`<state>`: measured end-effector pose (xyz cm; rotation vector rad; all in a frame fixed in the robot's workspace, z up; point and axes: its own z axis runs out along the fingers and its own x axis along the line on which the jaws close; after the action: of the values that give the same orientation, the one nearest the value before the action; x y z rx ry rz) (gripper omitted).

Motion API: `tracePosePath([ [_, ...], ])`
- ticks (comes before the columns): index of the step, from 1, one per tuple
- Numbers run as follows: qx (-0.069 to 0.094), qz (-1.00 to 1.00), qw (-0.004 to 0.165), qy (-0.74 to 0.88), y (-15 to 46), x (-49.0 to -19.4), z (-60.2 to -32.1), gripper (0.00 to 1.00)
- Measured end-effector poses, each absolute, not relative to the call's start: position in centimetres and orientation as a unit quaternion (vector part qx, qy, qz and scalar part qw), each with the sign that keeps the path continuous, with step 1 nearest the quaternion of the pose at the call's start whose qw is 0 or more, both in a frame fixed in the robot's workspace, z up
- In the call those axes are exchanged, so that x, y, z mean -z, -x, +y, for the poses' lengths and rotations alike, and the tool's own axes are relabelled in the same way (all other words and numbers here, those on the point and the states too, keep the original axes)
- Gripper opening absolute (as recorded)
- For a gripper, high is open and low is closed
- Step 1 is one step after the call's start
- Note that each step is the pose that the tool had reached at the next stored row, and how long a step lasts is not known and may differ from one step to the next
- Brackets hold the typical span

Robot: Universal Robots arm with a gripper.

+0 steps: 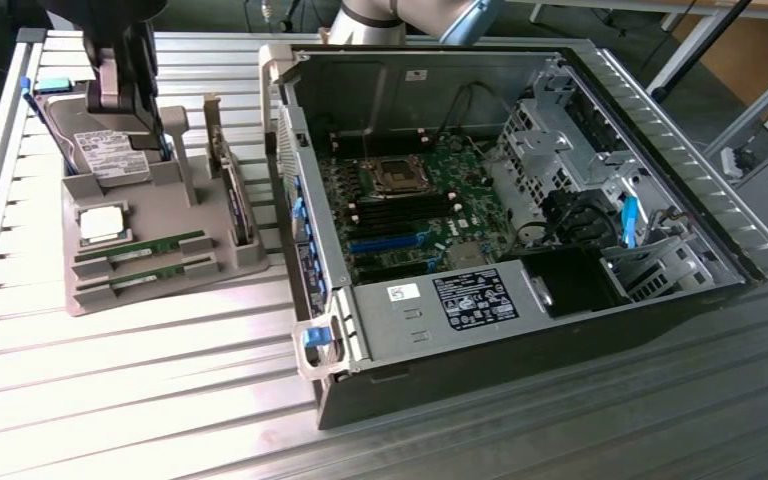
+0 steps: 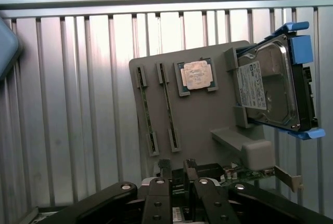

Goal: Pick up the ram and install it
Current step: 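Pick up the ram and move it above insertion slot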

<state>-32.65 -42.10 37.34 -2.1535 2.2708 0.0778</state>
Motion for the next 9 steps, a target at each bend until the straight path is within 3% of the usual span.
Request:
tracePosePath([
  [9,-0.025,0.725,0.006,0.688,32.65,-37.1,-42.1,0.22],
])
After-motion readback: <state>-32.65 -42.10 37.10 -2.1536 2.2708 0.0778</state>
